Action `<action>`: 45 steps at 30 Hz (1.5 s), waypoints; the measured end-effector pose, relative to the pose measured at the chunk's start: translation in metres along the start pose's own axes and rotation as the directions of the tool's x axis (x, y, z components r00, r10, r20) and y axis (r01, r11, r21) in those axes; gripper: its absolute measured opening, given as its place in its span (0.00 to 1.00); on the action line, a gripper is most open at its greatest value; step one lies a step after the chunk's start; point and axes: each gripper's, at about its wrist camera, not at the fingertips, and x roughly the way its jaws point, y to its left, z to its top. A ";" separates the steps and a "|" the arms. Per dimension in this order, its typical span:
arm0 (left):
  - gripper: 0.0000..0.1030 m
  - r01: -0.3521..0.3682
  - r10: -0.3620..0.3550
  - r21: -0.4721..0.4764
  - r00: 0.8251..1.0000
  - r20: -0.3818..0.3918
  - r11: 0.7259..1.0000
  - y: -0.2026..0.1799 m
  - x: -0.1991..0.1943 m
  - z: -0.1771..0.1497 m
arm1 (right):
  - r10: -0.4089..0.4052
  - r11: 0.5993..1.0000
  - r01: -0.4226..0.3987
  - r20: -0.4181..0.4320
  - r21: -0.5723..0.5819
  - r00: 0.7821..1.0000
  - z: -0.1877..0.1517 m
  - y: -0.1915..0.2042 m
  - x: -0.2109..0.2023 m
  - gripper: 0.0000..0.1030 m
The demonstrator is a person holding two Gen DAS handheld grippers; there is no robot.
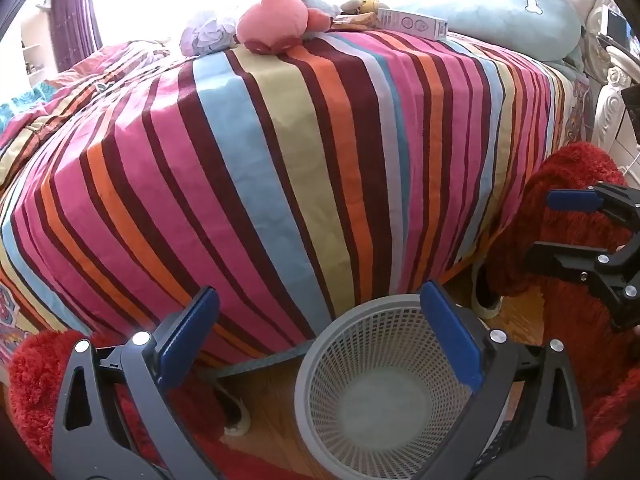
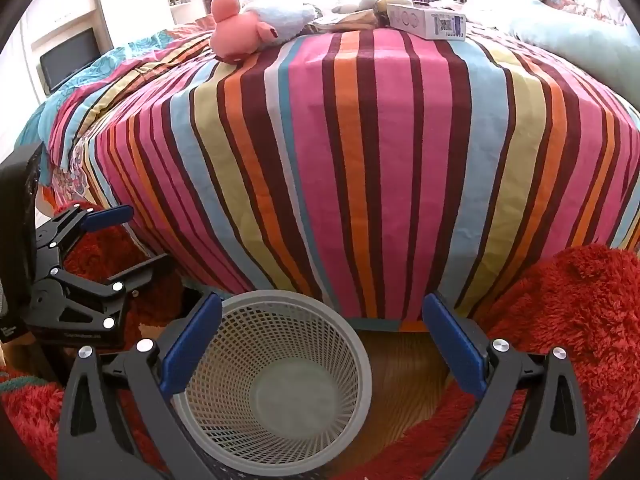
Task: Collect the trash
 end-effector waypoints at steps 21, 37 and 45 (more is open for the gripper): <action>0.94 0.059 -0.060 -0.005 0.997 -0.054 0.998 -0.006 0.005 -0.007 | -0.011 1.000 0.011 0.008 0.000 1.000 -0.001 0.001 -0.002 0.94; 0.94 0.058 -0.058 -0.007 0.995 -0.084 0.998 -0.006 0.007 -0.008 | -0.013 1.000 0.013 0.003 0.000 1.000 -0.002 0.002 0.000 0.94; 0.94 0.061 -0.062 -0.006 0.994 -0.095 0.998 -0.006 0.009 -0.007 | -0.013 1.000 0.013 0.000 -0.001 1.000 -0.002 0.002 0.001 0.94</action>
